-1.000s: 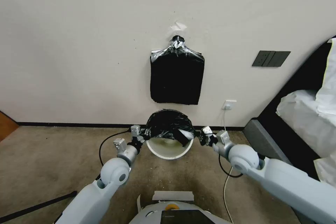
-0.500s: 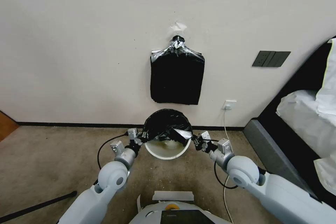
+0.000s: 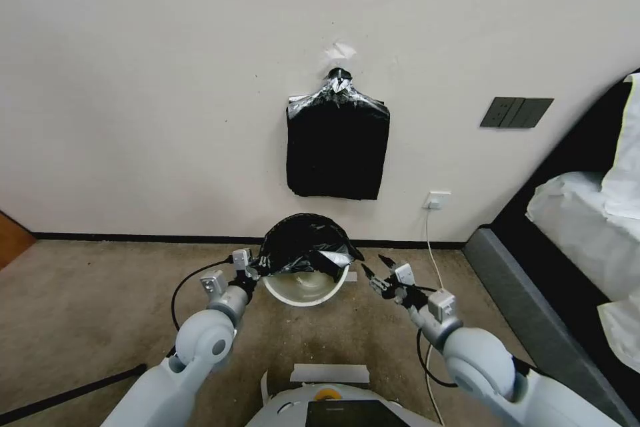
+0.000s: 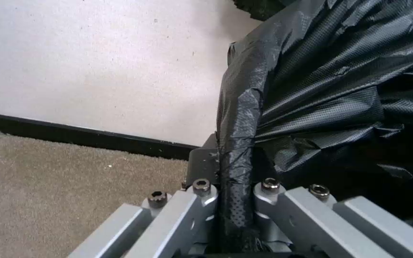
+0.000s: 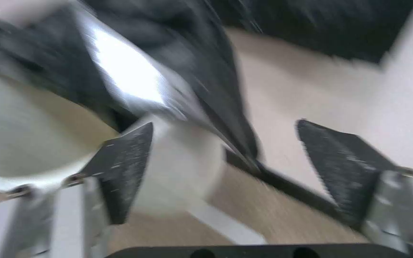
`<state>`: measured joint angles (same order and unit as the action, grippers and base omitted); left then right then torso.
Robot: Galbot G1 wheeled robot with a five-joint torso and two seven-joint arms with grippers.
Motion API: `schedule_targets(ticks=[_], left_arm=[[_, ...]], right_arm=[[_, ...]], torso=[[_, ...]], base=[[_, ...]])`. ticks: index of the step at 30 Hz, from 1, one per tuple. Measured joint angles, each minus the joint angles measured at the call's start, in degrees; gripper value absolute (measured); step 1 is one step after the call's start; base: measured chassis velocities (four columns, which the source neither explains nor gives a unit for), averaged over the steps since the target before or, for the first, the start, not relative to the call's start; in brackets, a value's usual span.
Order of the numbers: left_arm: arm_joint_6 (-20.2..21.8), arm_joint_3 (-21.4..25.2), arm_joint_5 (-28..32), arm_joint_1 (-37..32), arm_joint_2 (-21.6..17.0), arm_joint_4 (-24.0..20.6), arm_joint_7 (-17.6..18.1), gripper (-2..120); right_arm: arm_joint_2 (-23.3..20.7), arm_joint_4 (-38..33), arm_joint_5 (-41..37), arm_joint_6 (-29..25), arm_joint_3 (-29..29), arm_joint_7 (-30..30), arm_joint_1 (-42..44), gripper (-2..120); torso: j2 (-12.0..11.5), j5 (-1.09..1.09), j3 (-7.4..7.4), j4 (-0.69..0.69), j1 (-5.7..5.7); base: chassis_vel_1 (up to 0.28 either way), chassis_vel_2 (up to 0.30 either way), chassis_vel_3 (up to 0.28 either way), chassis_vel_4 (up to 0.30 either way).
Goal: Place a trash bag onto the trash bin.
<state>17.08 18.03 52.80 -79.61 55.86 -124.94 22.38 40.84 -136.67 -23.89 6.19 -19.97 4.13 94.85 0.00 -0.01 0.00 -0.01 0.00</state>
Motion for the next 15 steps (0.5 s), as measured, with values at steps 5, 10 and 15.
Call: schedule_targets(ticks=[5, 10, 15], left_arm=[[0.68, -0.83, 0.07, -0.11, -0.56, -0.69, 0.20, 1], [1.13, -1.60, 0.07, -0.11, -0.69, -1.16, 0.22, 1], [1.60, -2.41, -0.06, -0.03, -0.34, -1.50, 0.21, 1]], right_arm=[[-0.51, -0.20, 5.92, -3.52, 1.77, -4.19, -1.33, 100], [-0.99, 1.14, 9.33, -3.73, 3.66, -4.96, -3.70, 90], [-1.91, 3.18, 11.57, -3.80, 4.59, -5.60, -5.85, 68]], torso=[[0.00, 0.01, 0.00, 0.01, 0.00], [0.00, 0.02, 0.00, 0.01, 0.00], [0.00, 0.01, 0.00, 0.01, 0.00]], base=[[0.000, 0.000, 0.000, 0.000], [0.000, 0.000, 0.000, 0.000], [0.000, 0.000, 0.000, 0.000]])
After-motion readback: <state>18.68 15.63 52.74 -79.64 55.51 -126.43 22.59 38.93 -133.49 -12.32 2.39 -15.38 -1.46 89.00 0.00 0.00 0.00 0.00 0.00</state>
